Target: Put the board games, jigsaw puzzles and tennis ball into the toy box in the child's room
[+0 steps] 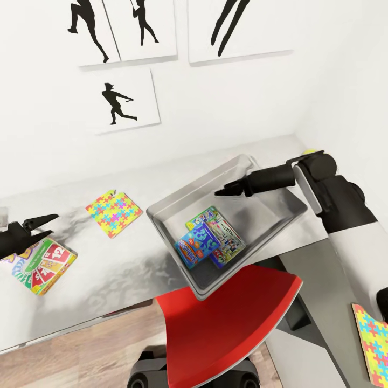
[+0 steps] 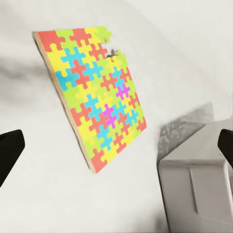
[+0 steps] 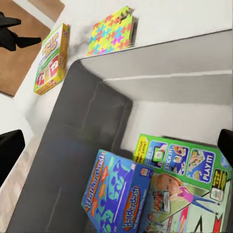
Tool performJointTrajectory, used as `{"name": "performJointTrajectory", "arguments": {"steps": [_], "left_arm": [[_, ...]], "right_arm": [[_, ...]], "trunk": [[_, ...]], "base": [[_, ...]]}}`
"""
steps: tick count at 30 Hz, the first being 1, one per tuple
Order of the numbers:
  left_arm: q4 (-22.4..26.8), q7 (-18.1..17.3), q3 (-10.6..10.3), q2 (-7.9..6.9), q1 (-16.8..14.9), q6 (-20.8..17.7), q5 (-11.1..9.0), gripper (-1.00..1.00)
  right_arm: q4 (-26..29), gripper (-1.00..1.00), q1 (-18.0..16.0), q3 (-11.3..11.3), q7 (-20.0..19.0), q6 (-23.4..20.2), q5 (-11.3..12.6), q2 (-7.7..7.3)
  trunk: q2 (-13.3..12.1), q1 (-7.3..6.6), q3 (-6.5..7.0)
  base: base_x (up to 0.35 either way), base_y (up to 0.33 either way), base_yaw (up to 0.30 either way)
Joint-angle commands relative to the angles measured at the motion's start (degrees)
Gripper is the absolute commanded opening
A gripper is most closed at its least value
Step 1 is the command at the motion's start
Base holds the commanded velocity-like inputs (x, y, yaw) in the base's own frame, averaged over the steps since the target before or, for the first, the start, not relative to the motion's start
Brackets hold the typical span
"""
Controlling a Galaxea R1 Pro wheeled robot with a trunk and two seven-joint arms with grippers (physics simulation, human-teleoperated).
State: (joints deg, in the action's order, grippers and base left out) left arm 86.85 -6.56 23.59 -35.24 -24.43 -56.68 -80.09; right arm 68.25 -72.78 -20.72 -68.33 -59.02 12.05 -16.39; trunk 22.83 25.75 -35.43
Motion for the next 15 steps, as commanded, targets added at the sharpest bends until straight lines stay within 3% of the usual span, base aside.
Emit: {"name": "performJointTrajectory", "arguments": {"steps": [1,6,15], "left_arm": [[-0.15,-0.56,0.39,-0.34,-0.05,-0.24,0.34,1.00],[-0.15,-0.56,1.99,-0.93,-0.05,-0.24,0.34,1.00],[-0.15,-0.56,2.02,-0.93,-0.05,-0.24,0.34,1.00]], "right_arm": [[0.33,1.00,-0.39,-0.40,0.25,-0.21,0.05,0.29],[1.94,1.00,-2.01,-0.40,1.03,-0.21,0.05,0.65],[3.62,1.00,-4.68,-0.40,1.03,-0.21,0.05,0.65]], "trunk": [[0.09,0.03,-0.08],[0.09,0.03,-0.08],[0.09,0.03,-0.08]], "base": [[0.000,0.000,0.000],[0.000,0.000,0.000],[0.000,0.000,0.000]]}}
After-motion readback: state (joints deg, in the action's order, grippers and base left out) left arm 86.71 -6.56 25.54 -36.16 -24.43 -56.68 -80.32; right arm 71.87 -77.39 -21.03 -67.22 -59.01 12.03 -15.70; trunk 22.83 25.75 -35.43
